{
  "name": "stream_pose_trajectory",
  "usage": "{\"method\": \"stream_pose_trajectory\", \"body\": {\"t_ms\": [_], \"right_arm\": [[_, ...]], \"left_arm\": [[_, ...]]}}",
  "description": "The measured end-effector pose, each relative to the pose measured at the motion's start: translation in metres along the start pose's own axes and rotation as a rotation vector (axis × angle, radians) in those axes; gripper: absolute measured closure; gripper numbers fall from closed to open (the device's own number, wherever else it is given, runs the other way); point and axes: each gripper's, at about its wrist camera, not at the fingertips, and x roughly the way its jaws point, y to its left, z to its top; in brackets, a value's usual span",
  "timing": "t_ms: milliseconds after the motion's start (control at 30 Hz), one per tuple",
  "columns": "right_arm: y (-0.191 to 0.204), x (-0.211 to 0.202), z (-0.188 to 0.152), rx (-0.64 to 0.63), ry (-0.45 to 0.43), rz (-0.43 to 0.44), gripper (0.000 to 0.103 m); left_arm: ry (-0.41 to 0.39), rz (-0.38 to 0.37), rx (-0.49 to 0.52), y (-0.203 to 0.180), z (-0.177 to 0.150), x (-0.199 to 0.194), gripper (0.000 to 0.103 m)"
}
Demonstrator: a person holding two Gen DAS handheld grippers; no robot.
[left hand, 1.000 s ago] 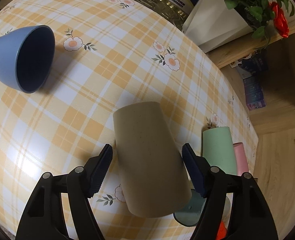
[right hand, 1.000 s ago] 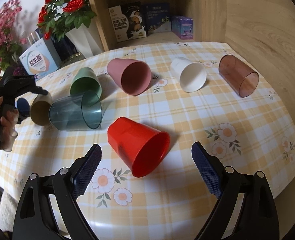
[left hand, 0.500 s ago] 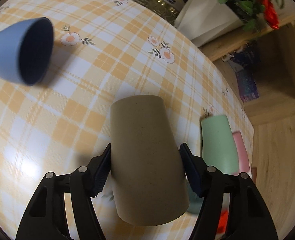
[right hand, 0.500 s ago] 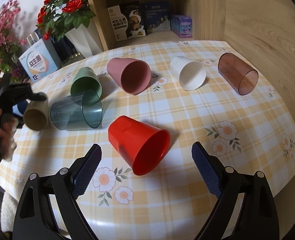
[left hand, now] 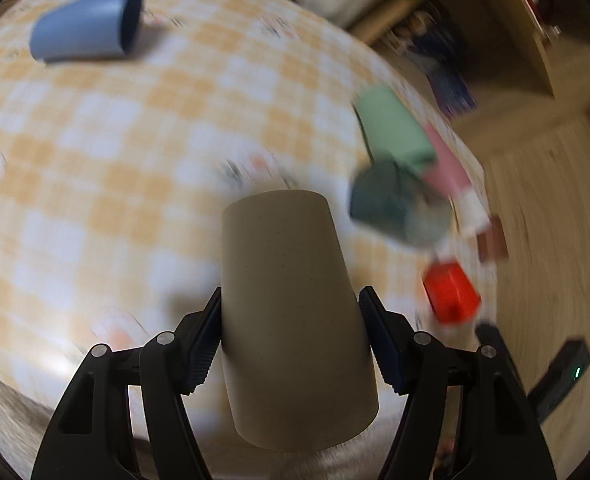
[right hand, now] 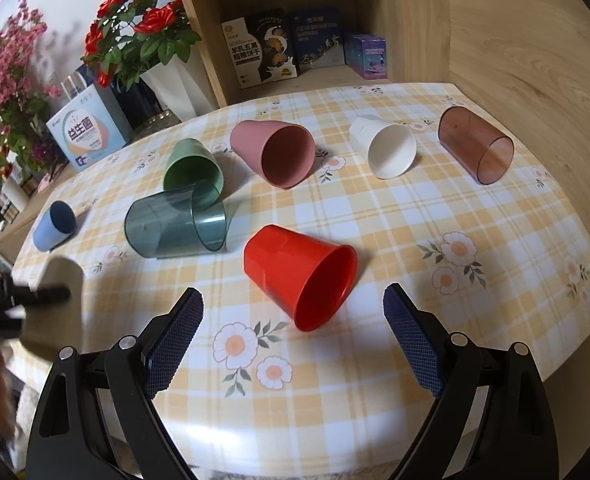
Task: Flip cup upside down
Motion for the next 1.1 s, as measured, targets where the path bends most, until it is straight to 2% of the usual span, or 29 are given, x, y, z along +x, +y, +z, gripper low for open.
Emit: {"method": "stream_pose_trajectory", "body": {"t_ms": [100, 267, 567, 700, 800, 867, 933, 1100], "right_arm": [[0.0, -0.007, -0.003, 0.005, -0.006, -0.003, 0.014], [-0.005, -0.017, -0.006, 0.013, -0.016, -0.017, 0.014], [-0.021, -0.025, -0.007, 0.053, -0.027, -0.034, 0.014], [-0.019, -0.023, -0.007, 0.052, -0.021, -0.033, 0.014], [-0.018, -0.023, -0.007, 0.048, -0.018, -0.033, 0.014], [-0.017, -0.023, -0.007, 0.045, -0.015, -0.034, 0.014], [-0.016, -0.024, -0.006, 0.041, -0.013, -0.035, 0.014], [-0.01, -0.027, -0.005, 0.027, -0.008, -0.027, 0.014]], "left_arm": [[0.027, -0.028, 0.049, -0.019, -0.021, 0.012, 0.038], [0.045, -0.042, 0.098, -0.041, -0.034, 0.031, 0.038], [0.028, 0.002, 0.15, -0.055, -0.035, 0.048, 0.038], [0.039, 0.006, 0.154, -0.055, -0.036, 0.051, 0.038], [0.019, 0.005, 0.172, -0.056, -0.035, 0.05, 0.038], [0.0, 0.002, 0.19, -0.058, -0.034, 0.046, 0.035], [-0.018, -0.002, 0.196, -0.06, -0.033, 0.04, 0.024], [-0.069, 0.017, 0.212, -0.058, -0.034, 0.023, 0.013]]}}
